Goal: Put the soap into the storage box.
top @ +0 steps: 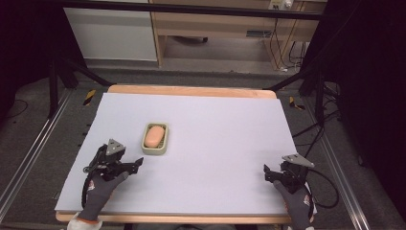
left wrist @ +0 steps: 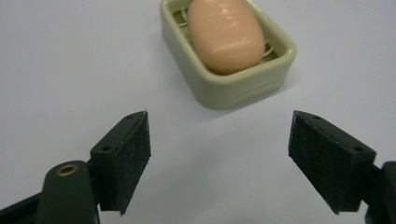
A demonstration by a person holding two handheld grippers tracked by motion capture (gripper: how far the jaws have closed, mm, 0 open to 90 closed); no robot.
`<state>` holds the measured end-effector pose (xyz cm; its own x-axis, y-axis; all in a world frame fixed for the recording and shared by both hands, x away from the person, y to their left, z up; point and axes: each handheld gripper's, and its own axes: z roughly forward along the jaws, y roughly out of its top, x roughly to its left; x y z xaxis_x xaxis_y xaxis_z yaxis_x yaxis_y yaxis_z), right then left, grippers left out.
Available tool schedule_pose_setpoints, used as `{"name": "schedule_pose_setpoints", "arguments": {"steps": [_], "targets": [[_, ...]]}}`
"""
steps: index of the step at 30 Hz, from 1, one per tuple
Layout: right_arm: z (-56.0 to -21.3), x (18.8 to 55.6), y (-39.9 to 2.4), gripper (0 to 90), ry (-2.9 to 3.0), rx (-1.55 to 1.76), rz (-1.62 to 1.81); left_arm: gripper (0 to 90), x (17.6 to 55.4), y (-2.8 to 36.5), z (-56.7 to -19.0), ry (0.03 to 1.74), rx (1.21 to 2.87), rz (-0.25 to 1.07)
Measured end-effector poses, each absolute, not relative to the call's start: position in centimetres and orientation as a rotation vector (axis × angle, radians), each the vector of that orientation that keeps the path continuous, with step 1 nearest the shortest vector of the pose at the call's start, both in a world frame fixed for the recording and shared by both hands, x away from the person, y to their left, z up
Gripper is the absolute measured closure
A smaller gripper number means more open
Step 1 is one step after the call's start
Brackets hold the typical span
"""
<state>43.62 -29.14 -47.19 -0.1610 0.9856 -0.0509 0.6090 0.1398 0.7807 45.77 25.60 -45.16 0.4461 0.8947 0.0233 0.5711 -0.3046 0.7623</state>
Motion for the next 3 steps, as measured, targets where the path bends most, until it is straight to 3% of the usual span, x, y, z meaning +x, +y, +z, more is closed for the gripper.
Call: {"name": "schedule_pose_setpoints", "arguments": {"steps": [3], "targets": [[-47.21,43.59,-29.11,5.5,1.844,1.528,0.839,20.1,45.64,26.09,-45.55,1.252,1.982,0.590]]}}
